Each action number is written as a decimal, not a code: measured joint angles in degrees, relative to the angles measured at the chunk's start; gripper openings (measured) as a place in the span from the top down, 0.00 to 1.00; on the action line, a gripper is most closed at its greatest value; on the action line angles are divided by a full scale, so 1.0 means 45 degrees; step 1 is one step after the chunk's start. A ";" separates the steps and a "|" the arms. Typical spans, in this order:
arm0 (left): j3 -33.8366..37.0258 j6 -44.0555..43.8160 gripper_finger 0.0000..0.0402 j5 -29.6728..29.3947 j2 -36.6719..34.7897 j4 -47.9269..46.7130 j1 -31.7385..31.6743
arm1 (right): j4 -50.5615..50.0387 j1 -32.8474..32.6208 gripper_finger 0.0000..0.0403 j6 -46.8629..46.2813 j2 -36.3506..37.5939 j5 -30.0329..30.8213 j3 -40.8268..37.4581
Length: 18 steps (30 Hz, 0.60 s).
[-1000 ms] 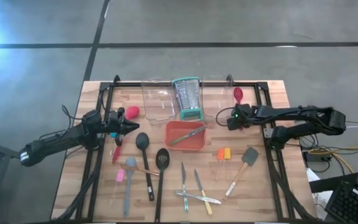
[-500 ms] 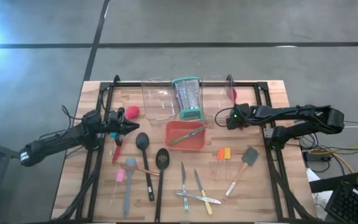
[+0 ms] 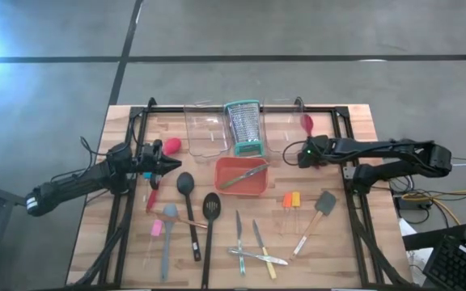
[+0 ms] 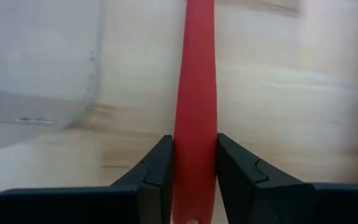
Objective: Pick & Place Kitchen Items
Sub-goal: Put the red slotted spoon into the right transparent bin
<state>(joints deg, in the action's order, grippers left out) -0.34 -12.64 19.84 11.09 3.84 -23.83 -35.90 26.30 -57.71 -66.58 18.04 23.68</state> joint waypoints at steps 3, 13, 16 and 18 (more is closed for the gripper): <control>0.0000 0.0000 0.90 0.0000 0.0000 0.0005 -0.0004 | -0.0832 0.0011 0.80 -0.0443 0.0507 0.0188 -0.0029; 0.0000 0.0000 0.91 0.0000 -0.0001 0.0000 -0.0001 | -0.1132 -0.0018 0.80 -0.0354 0.2299 0.0389 -0.0015; 0.0000 0.0000 0.90 0.0000 0.0000 0.0000 -0.0001 | -0.1326 -0.0023 0.80 -0.0337 0.2789 0.0385 -0.0005; 0.0000 0.0000 0.90 0.0000 0.0000 0.0003 -0.0001 | -0.1416 -0.0023 0.80 -0.0315 0.3032 0.0362 -0.0005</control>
<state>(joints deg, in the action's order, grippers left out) -0.34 -12.64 19.84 11.09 3.85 -23.84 -42.27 26.20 -59.12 -52.94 19.67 23.66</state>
